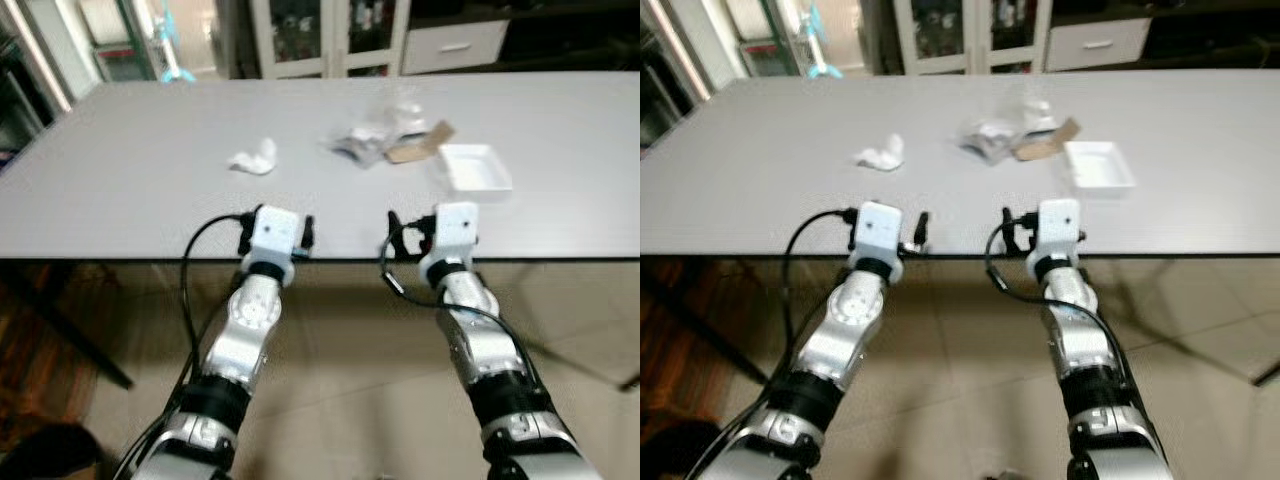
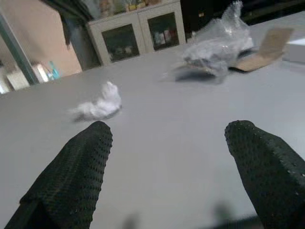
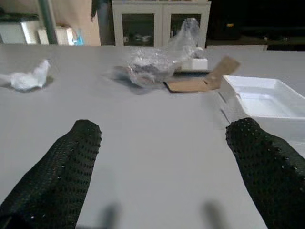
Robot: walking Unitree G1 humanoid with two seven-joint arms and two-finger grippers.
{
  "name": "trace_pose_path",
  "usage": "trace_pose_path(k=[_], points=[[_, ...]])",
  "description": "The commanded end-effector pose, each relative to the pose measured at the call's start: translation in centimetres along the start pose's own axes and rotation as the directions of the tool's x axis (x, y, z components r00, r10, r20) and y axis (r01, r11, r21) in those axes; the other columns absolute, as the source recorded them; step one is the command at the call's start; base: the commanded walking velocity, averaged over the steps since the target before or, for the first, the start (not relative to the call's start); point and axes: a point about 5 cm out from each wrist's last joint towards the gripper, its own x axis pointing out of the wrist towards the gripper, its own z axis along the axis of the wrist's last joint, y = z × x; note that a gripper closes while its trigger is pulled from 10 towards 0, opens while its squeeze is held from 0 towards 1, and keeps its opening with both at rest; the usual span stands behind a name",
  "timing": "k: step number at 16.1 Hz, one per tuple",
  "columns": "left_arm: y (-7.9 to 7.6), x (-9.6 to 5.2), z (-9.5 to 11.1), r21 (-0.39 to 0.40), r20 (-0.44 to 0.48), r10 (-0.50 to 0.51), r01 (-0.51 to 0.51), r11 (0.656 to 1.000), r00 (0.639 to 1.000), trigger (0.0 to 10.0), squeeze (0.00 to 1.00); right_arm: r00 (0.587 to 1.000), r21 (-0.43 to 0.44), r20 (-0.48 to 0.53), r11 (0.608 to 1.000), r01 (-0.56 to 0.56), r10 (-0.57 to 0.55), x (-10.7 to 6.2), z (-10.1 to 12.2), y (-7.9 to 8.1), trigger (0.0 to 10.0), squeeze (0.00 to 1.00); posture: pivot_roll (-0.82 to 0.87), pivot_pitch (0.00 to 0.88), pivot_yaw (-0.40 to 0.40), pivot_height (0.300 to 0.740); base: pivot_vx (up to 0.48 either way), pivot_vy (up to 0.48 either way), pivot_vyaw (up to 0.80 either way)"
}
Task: Picking trash to rubbish bin
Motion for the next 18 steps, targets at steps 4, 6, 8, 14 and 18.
trace_pose_path(k=[4, 6, 8, 14, 18], points=[[0.60, 0.26, 0.32, 0.008, 0.008, 0.020, -0.020, 1.000, 1.000, 10.0, 0.00, 1.000, -0.006, 0.000, 1.000, -0.020, 0.020, 0.03, 0.12, 0.67, 10.0, 0.00, -0.08, 0.031, 0.046, 0.740, 0.000, -0.377, 0.00], [0.60, 0.29, 0.34, 0.010, 0.007, 0.022, -0.022, 1.000, 1.000, 10.0, 0.00, 1.000, -0.005, -0.005, 1.000, -0.022, 0.022, -0.07, -0.03, 0.66, 10.0, 0.00, -0.08, 0.034, 0.044, 0.740, 0.000, -0.347, 0.00], [0.62, 0.28, 0.30, 0.008, 0.006, 0.024, -0.024, 1.000, 1.000, 10.0, 0.00, 1.000, -0.006, -0.008, 1.000, -0.024, 0.024, -0.09, -0.06, 0.68, 10.0, 0.00, -0.08, 0.036, 0.043, 0.740, 0.000, -0.349, 0.00], [0.67, 0.35, 0.34, 0.005, 0.005, 0.033, -0.033, 0.999, 0.999, 10.0, 0.00, 0.999, -0.008, -0.013, 0.999, -0.034, 0.034, -0.07, 0.00, 0.61, 10.0, 0.00, -0.08, 0.051, 0.035, 0.740, 0.000, -0.348, 0.00], [0.70, 0.33, 0.33, 0.003, 0.004, 0.038, -0.038, 0.999, 0.999, 10.0, 0.00, 0.999, -0.009, -0.019, 0.999, -0.041, 0.041, -0.14, -0.08, 0.65, 10.0, 0.00, -0.07, 0.061, 0.032, 0.740, 0.000, -0.343, 0.00]])
